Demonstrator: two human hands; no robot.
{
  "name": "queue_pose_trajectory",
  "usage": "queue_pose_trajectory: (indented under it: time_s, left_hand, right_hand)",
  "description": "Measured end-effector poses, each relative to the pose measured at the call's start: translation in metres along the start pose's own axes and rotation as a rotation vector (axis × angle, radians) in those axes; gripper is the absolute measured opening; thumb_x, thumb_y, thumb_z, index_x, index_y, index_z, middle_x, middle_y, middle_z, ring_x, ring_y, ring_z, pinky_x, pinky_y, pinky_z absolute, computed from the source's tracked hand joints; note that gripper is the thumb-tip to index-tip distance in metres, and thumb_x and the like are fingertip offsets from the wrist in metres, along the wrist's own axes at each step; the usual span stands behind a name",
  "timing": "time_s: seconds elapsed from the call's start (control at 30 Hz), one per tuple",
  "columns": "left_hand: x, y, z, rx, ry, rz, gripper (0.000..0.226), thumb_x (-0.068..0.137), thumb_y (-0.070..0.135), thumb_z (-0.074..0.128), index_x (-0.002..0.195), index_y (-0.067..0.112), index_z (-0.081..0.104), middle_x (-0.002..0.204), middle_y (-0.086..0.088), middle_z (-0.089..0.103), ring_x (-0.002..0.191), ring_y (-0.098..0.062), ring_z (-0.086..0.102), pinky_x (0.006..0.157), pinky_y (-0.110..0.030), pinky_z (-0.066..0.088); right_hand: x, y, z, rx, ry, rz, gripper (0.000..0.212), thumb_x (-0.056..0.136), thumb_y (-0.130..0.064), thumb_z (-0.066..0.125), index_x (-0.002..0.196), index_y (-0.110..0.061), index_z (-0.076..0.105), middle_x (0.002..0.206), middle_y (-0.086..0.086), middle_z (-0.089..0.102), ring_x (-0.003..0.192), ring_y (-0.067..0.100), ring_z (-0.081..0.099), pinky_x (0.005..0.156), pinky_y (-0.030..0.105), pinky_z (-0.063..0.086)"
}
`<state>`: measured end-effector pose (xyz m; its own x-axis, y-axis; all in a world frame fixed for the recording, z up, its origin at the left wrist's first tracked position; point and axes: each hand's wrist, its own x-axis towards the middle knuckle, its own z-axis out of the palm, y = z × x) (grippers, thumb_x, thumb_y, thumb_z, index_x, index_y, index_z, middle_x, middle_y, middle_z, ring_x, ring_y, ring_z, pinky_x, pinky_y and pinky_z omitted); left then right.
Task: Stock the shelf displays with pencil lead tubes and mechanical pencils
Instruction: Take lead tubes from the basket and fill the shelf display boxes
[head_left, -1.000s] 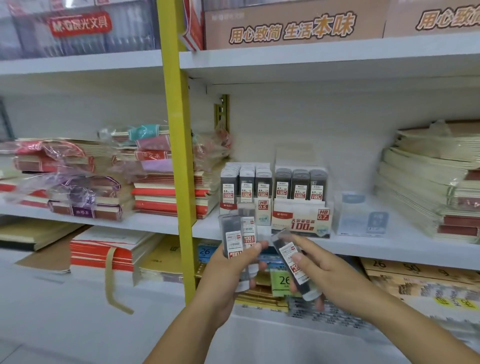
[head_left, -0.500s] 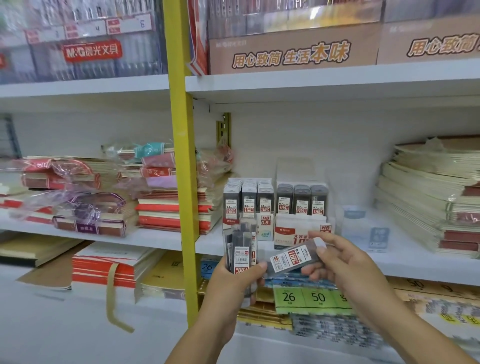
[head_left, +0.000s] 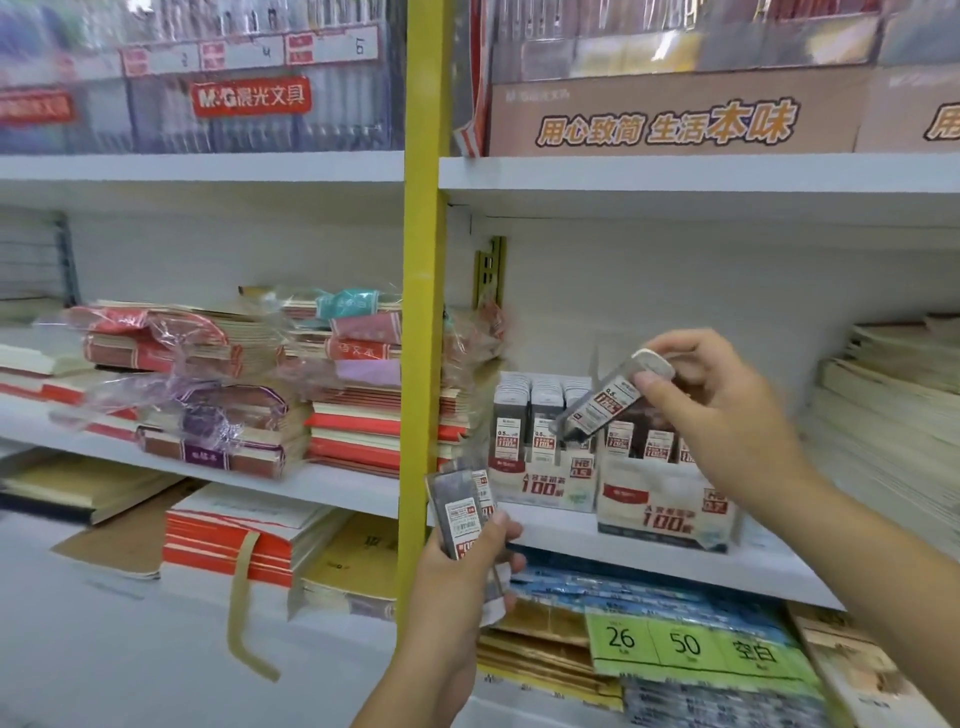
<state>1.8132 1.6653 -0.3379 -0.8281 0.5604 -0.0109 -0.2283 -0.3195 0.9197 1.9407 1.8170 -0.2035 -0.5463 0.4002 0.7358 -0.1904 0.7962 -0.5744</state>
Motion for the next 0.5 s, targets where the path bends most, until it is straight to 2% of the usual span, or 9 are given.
queue_pose_trajectory:
  time_s: [0.1,0.17,0.23,0.33,0.4,0.5]
  left_hand:
    - [0.009,0.003,-0.006,0.007,0.021,0.002,0.039,0.083,0.052,0.068,0.104,0.019,0.072,0.09,0.0,0.08,0.079,-0.017,0.076,0.054,-0.029,0.052]
    - [0.013,0.005,-0.009,-0.014,0.021,0.007,0.035,0.087,0.051,0.065,0.104,0.021,0.071,0.089,-0.001,0.08,0.073,-0.014,0.075,0.052,-0.029,0.052]
    - [0.017,0.007,-0.013,-0.033,0.016,0.007,0.036,0.086,0.05,0.066,0.101,0.018,0.073,0.087,-0.004,0.079,0.066,-0.013,0.073,0.047,-0.026,0.05]
    - [0.023,0.008,-0.017,-0.063,0.008,0.016,0.034,0.088,0.045,0.068,0.106,0.017,0.072,0.088,-0.005,0.079,0.065,-0.013,0.071,0.045,-0.025,0.049]
    - [0.025,0.009,-0.016,-0.078,0.002,0.022,0.029,0.089,0.042,0.069,0.11,0.022,0.068,0.09,-0.002,0.08,0.065,-0.012,0.071,0.045,-0.026,0.049]
    - [0.025,0.009,-0.013,-0.099,-0.025,0.007,0.023,0.091,0.035,0.068,0.111,0.025,0.064,0.092,-0.003,0.08,0.065,-0.013,0.072,0.044,-0.026,0.049]
  right_hand:
    - [0.031,0.001,0.021,-0.301,-0.112,-0.092,0.01,0.093,-0.03,0.06,0.097,-0.038,0.055,0.083,-0.014,0.069,0.077,0.004,0.066,0.063,0.023,0.052]
    - [0.044,0.006,0.033,-0.457,-0.18,-0.14,0.013,0.092,-0.03,0.061,0.097,-0.039,0.054,0.086,-0.017,0.064,0.079,0.005,0.062,0.066,0.025,0.05]
    - [0.053,0.012,0.045,-0.527,-0.251,-0.159,0.013,0.091,-0.03,0.063,0.096,-0.039,0.054,0.088,-0.018,0.059,0.08,0.005,0.059,0.07,0.027,0.049]
    - [0.061,0.024,0.058,-0.54,-0.339,-0.045,0.017,0.088,-0.035,0.066,0.098,-0.042,0.053,0.085,-0.02,0.059,0.08,-0.003,0.056,0.069,0.024,0.048]
    - [0.063,0.034,0.063,-0.553,-0.34,0.012,0.02,0.086,-0.035,0.069,0.101,-0.034,0.056,0.088,-0.018,0.059,0.083,0.0,0.056,0.069,0.024,0.047]
    - [0.06,0.044,0.067,-0.752,-0.267,-0.137,0.022,0.085,-0.041,0.068,0.104,-0.033,0.062,0.092,-0.017,0.048,0.096,0.006,0.042,0.074,0.026,0.036]
